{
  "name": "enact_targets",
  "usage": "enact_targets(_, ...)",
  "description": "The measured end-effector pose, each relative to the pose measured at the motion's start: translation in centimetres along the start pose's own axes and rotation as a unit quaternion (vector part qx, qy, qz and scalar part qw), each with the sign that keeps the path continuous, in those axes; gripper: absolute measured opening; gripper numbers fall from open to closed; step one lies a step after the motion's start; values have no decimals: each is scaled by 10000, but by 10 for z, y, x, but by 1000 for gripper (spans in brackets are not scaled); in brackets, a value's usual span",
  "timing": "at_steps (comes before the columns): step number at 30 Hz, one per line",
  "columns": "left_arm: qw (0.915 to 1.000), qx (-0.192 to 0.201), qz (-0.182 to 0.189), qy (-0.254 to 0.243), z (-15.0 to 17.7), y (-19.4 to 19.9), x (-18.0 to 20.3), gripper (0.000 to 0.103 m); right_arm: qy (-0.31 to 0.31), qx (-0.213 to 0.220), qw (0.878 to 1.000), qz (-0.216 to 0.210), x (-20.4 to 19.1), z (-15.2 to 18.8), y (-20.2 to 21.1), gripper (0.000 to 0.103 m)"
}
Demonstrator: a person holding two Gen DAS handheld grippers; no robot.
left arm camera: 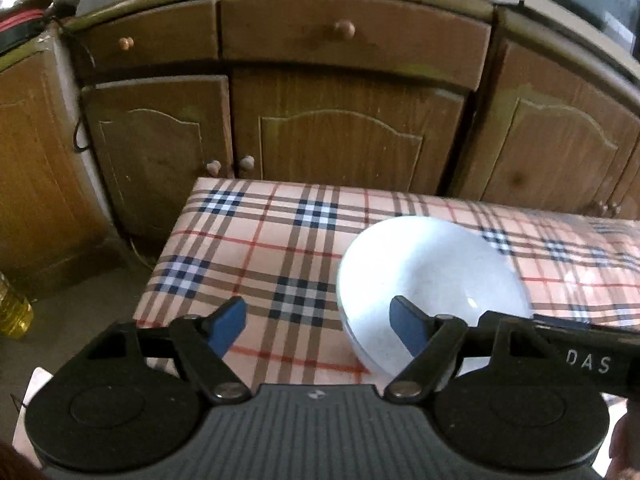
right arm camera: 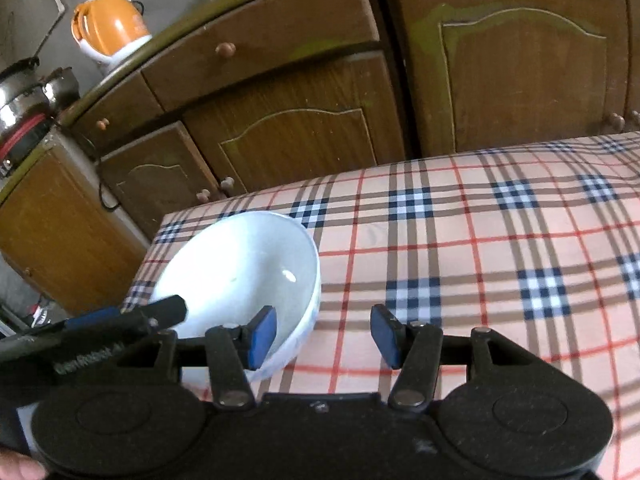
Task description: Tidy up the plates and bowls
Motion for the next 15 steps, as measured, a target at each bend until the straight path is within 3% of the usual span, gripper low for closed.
enact_targets(4,9998,-190,98,-42,4,-22,3,65,-15,-102,9999,-82,-1,0,-21,65)
enact_targets(6,9997,-196,177,5,7,-32,1,64,-28,-190,9997,-138,-1,2,-31,62)
enact_targets(7,9994,-170,280,136,7,-35,-1,64,-48,-217,9995,-212,-2,3,-34,56)
enact_targets(8,9990,-156,342,261,7,-37,-2,63,-103,-181,9990,-403,-3,4,-36,37)
enact_targets(9,9983,-132,461,337,7,-37,-1,52,-199,-180,9980,-578,-6,4,-36,32)
enact_targets(10,9973,-99,647,330,8,-36,2,37,-224,-164,9981,-543,-8,4,-36,31)
enact_targets(11,9969,-89,748,236,8,-35,9,31,-156,-125,9984,-520,-10,5,-33,29)
enact_targets(15,9970,-123,730,233,12,-28,14,28,-191,-157,9984,-501,-7,9,-25,28)
Point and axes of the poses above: each gripper's, at about its wrist camera, not at the fingertips, and y roughly against the way its jaws point, x to its right, z to its underside, the point moved 6 cm from there along -y, roughly the way its jaws point, and after that the axes turned 8 degrees about x, right-handed, at the moved point
